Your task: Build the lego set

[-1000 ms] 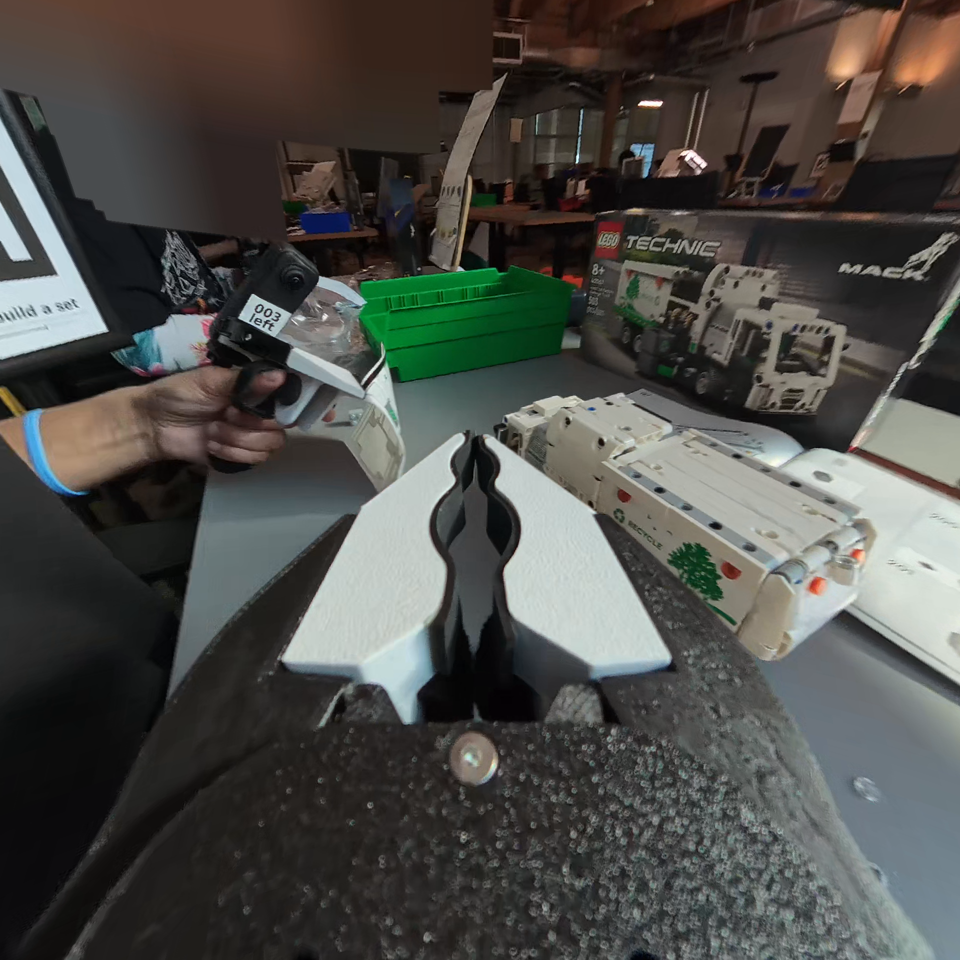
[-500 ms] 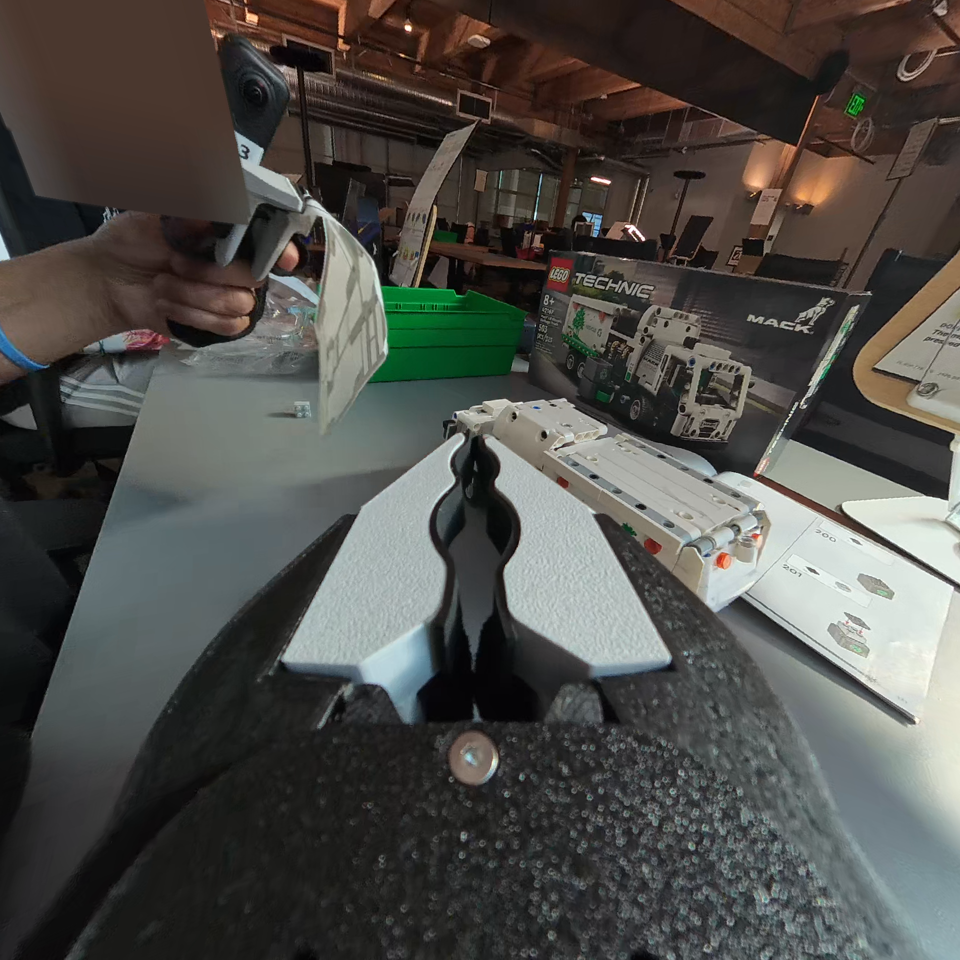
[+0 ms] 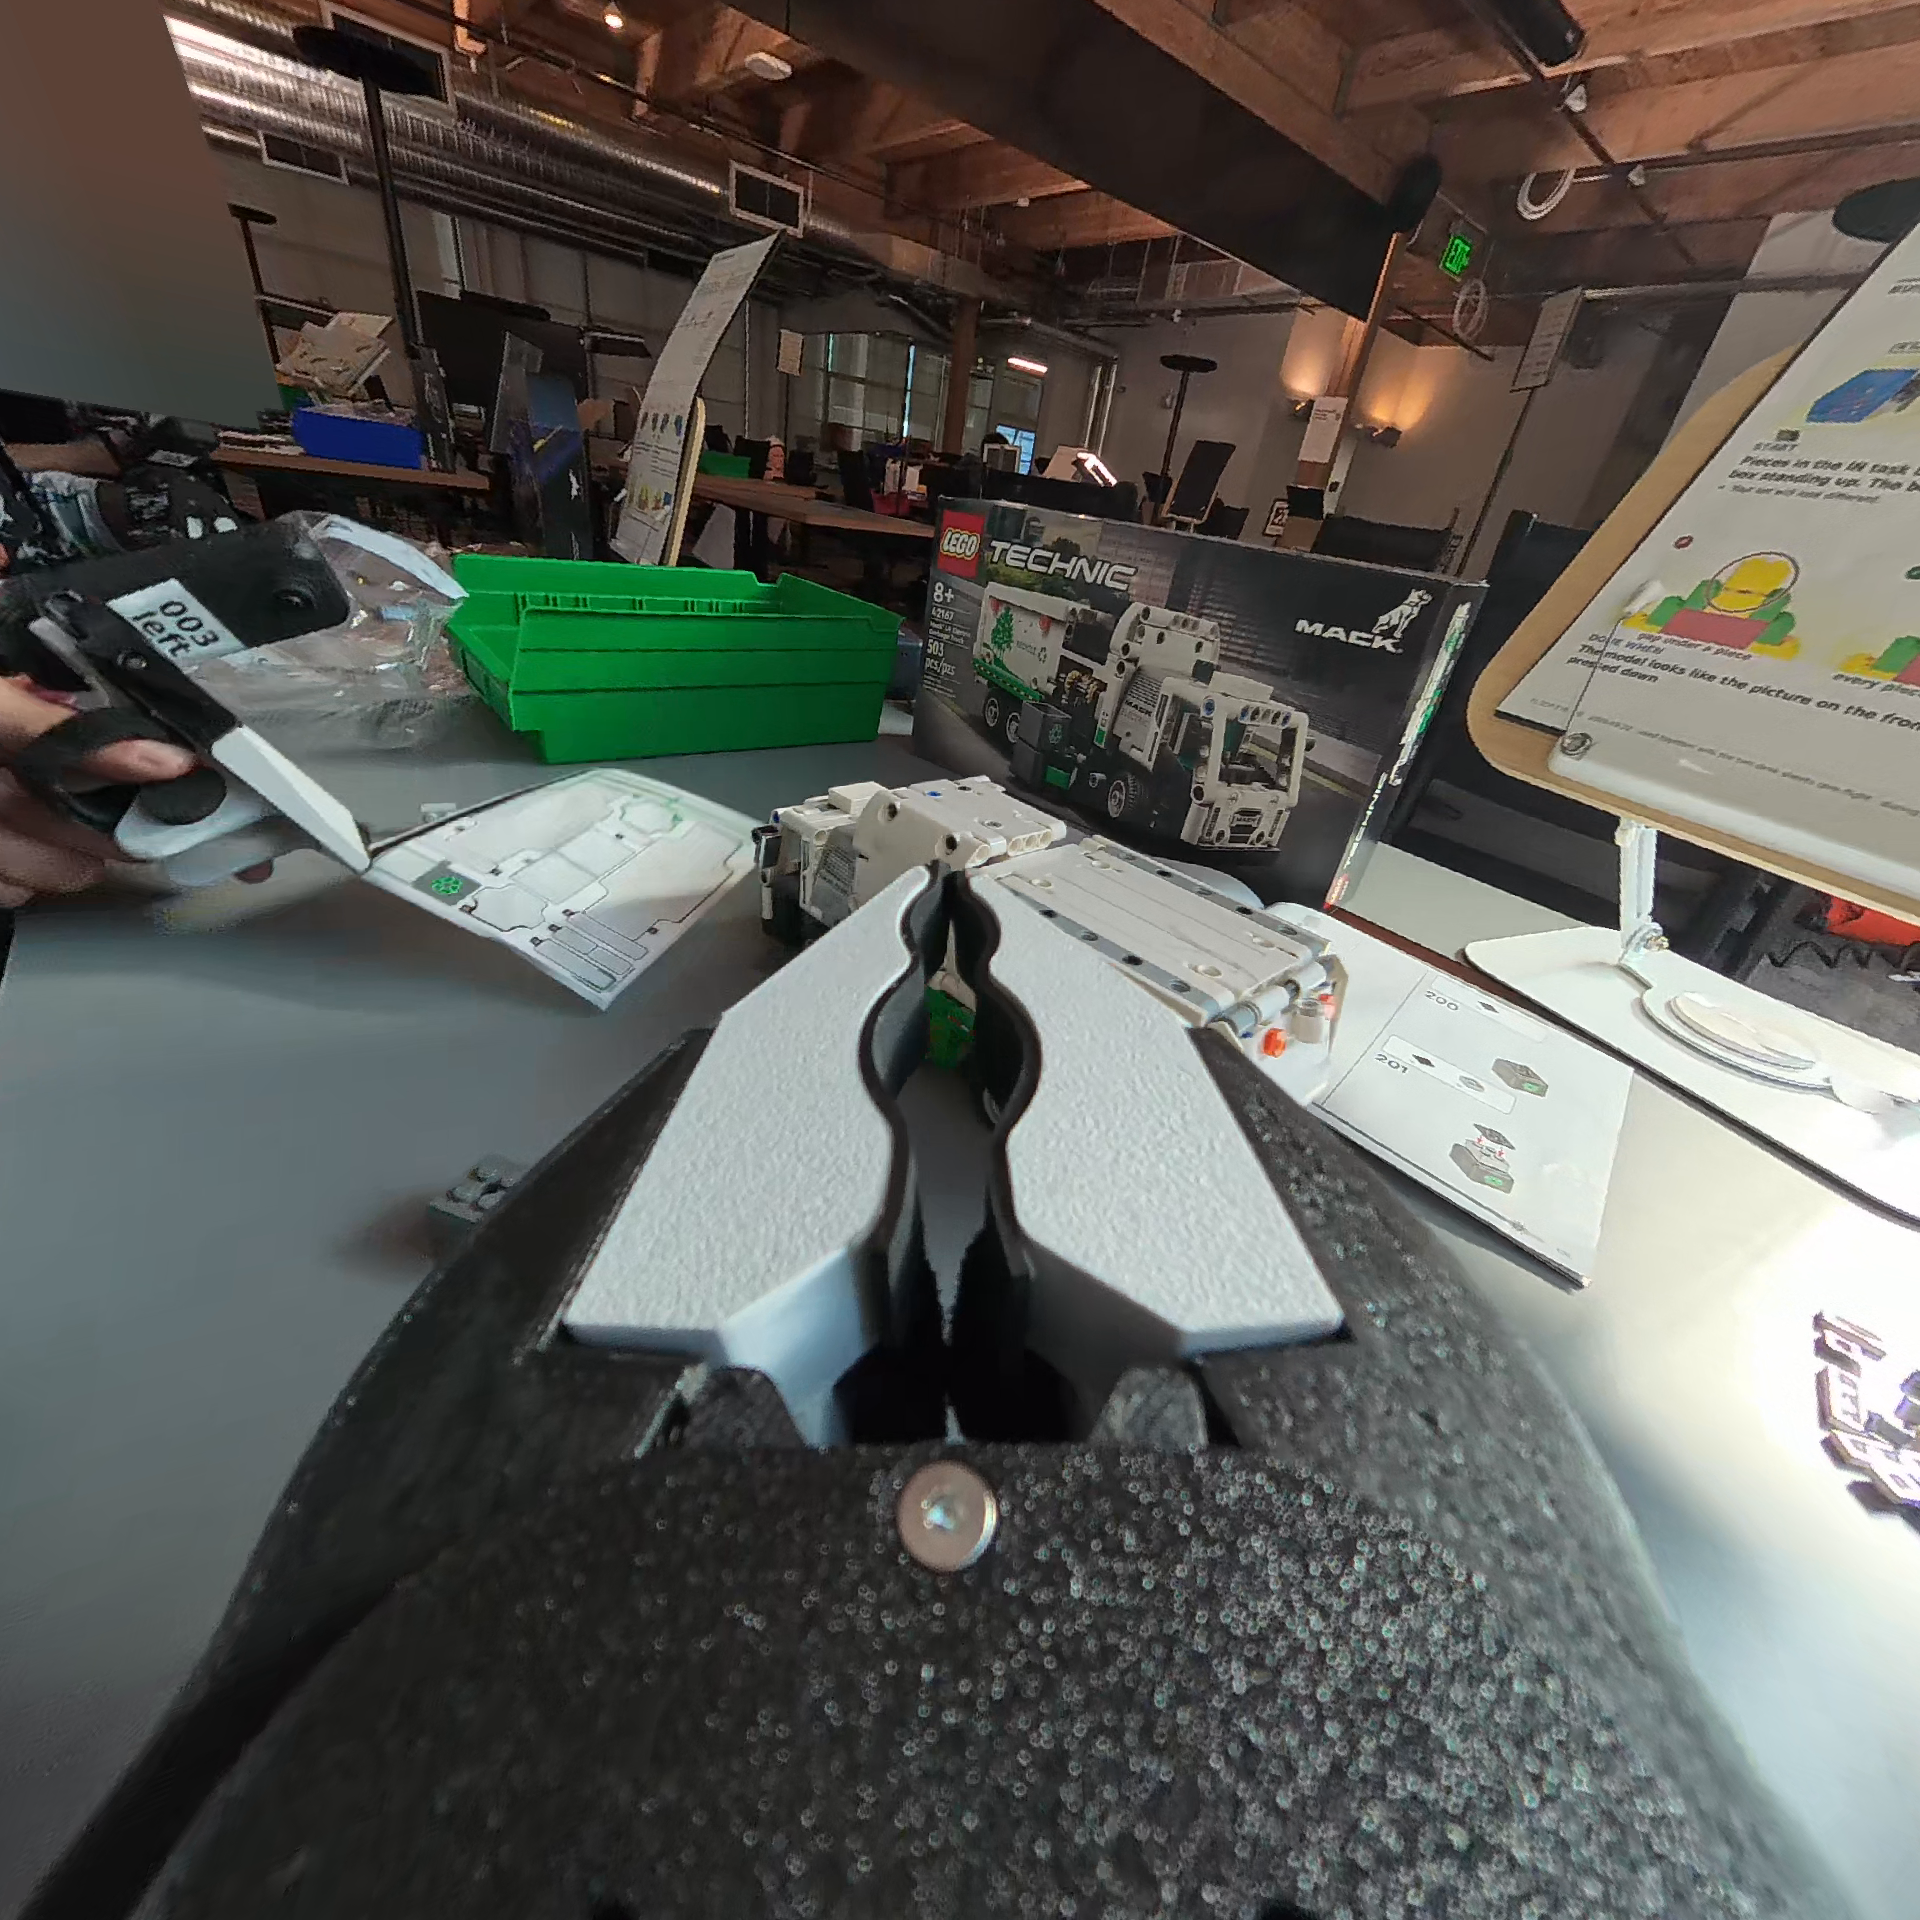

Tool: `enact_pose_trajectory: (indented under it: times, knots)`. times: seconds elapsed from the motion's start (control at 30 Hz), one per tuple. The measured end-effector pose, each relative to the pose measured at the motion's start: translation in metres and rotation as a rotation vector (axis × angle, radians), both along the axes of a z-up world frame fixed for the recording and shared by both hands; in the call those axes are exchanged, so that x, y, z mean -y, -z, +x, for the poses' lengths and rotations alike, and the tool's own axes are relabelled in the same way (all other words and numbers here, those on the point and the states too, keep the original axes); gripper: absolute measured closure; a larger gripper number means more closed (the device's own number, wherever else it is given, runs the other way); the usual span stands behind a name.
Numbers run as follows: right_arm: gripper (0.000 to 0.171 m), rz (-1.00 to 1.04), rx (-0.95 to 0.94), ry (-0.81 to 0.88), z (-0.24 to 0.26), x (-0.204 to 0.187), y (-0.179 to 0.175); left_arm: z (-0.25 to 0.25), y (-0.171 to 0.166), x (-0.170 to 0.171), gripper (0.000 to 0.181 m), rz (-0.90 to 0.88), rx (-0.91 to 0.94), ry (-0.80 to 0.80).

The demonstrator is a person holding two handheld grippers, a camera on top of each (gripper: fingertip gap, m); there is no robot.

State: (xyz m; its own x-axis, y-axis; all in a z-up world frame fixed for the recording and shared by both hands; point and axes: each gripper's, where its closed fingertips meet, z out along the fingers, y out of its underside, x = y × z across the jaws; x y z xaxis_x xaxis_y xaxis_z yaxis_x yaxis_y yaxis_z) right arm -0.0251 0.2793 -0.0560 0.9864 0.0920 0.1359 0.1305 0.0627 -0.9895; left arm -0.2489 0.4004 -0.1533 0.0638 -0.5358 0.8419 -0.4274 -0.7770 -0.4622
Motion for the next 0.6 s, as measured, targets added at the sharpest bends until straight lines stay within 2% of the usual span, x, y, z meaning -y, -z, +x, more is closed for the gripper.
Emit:
enact_pose_trajectory:
  times: [0.17,0.23,0.27,0.37,0.5,0.6]
  knots:
    - [0.171,0.089,-0.208,-0.006,0.019,0.009,-0.015,-0.024,0.029,-0.006,0.181,0.060,-0.216,-0.041]
    - [0.171,0.095,-0.337,-0.025,0.029,0.011,-0.017,-0.030,0.038,-0.006,0.177,0.120,-0.297,-0.033]
    - [0.171,0.098,-0.398,-0.030,0.035,0.012,-0.017,-0.031,0.037,-0.007,0.169,0.152,-0.313,-0.037]
    - [0.171,0.111,-0.543,-0.079,0.043,0.013,-0.019,-0.034,0.025,-0.022,0.127,0.321,-0.374,-0.095]
    - [0.171,0.128,-0.631,-0.102,0.051,0.014,-0.021,-0.023,-0.019,-0.031,0.130,0.608,-0.327,-0.082]
    - [0.171,0.116,-0.653,-0.125,0.050,0.013,-0.019,0.007,-0.052,-0.011,0.123,0.838,-0.180,0.081]
